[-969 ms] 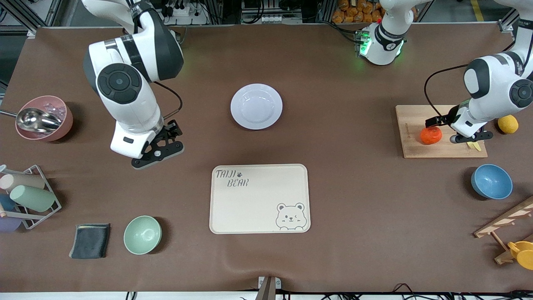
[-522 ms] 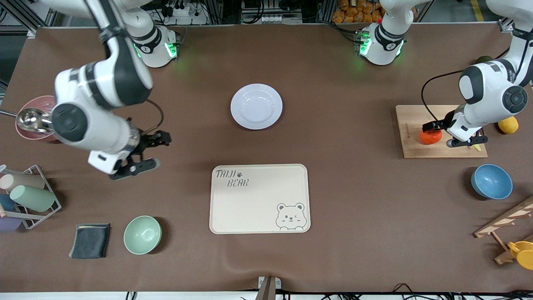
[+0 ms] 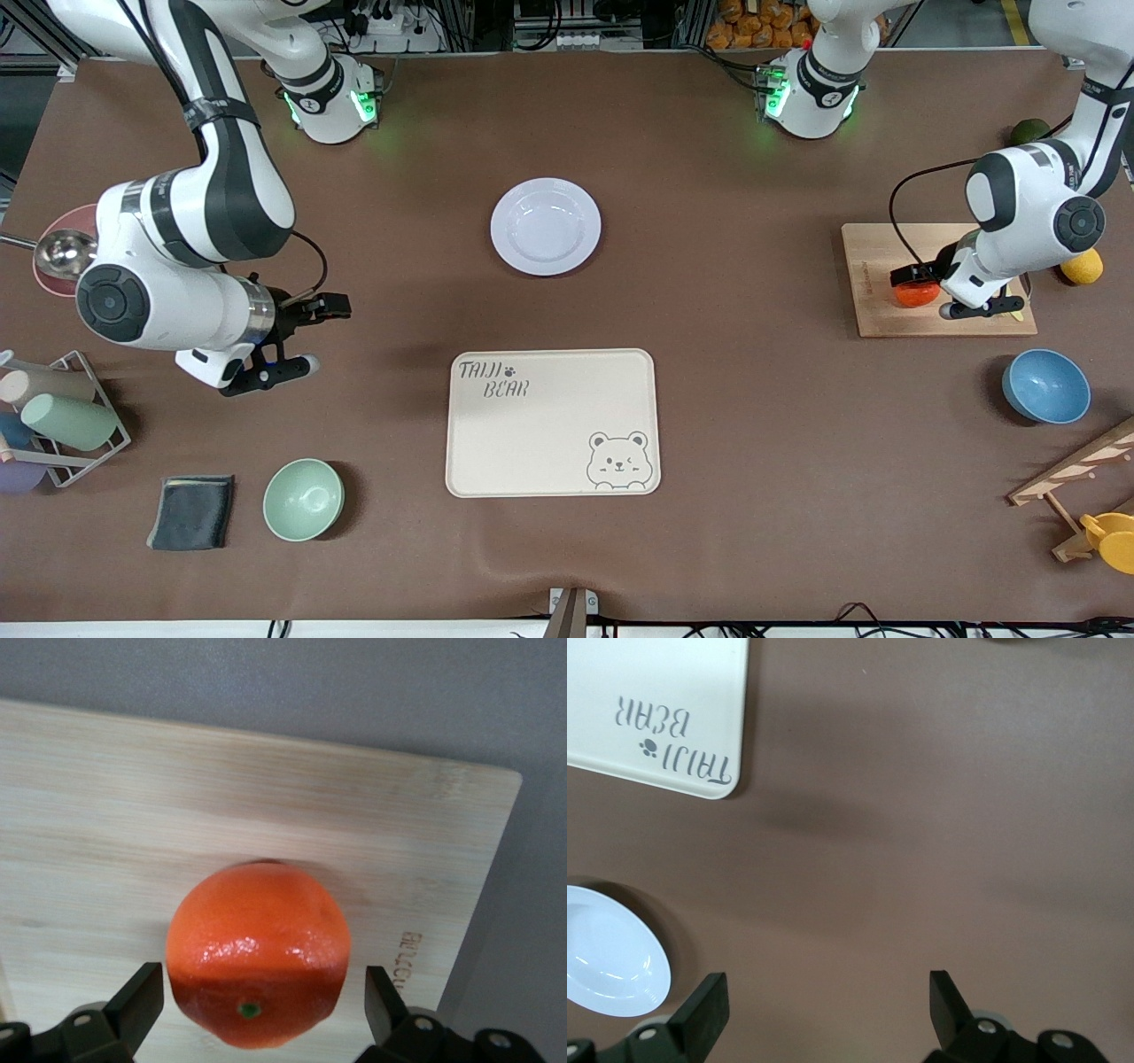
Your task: Place orange and plate with both arms
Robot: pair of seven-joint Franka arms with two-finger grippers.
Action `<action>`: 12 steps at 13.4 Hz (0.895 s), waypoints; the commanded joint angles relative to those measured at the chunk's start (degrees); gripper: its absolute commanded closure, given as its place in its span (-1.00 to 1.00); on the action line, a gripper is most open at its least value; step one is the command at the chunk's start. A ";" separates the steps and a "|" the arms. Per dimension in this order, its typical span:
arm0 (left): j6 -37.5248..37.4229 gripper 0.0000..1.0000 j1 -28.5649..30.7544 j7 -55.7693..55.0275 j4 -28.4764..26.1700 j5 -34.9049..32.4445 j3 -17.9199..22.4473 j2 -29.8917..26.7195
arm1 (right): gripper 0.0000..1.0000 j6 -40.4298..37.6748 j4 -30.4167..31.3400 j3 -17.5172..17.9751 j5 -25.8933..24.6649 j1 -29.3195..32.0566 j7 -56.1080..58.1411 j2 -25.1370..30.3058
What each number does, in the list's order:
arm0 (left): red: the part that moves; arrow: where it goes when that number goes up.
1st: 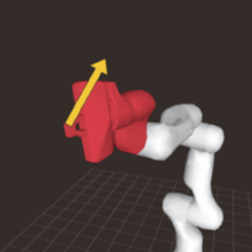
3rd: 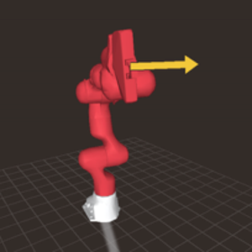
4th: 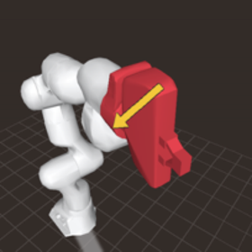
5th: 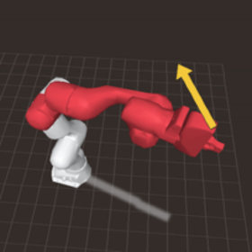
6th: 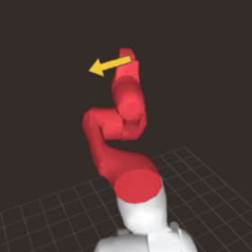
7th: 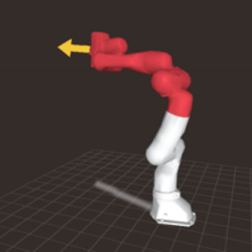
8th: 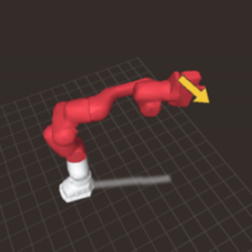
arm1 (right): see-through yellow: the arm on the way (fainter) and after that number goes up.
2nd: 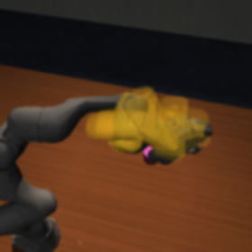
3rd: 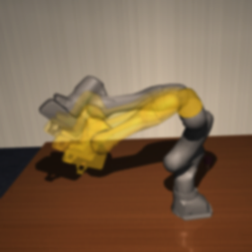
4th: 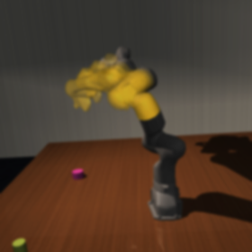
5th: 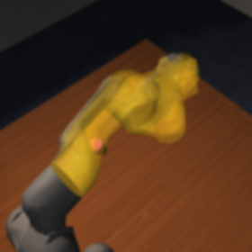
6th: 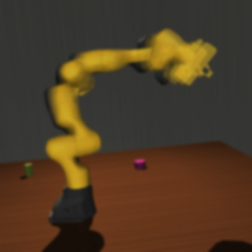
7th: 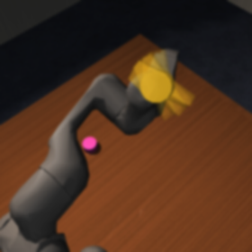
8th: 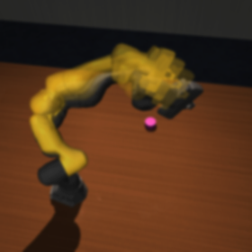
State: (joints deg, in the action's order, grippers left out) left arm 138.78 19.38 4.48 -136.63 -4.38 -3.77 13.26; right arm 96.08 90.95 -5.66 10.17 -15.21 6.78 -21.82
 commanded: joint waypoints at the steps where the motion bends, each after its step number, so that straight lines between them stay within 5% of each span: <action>1: 0.53 -1.00 0.40 0.35 1.28 -1.07 -0.44 1.33 | -1.00 -1.24 -0.25 0.30 5.27 3.42 4.02 -2.08; 5: 0.44 -1.00 0.31 0.35 2.60 -1.15 -0.44 2.83 | -1.00 -2.39 -0.42 0.30 6.53 4.04 4.03 -2.79; 7: 0.44 -0.61 0.22 0.35 2.69 -1.15 -0.44 3.26 | -1.00 -2.48 -0.51 0.30 6.53 4.04 4.03 -2.79; 10: 0.01 0.30 -0.13 0.26 2.86 -1.15 -0.62 3.18 | -1.00 -2.48 -0.60 0.30 6.53 3.96 3.94 -2.79; 12: -2.26 0.49 -0.13 0.18 3.74 -1.15 -0.97 2.22 | -1.00 -2.39 -0.60 0.30 6.53 3.96 4.03 -2.88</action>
State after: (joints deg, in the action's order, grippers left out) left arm 138.51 19.25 4.49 -134.16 -4.44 -4.28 15.81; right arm 94.51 91.01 -5.69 15.61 -11.67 10.36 -24.64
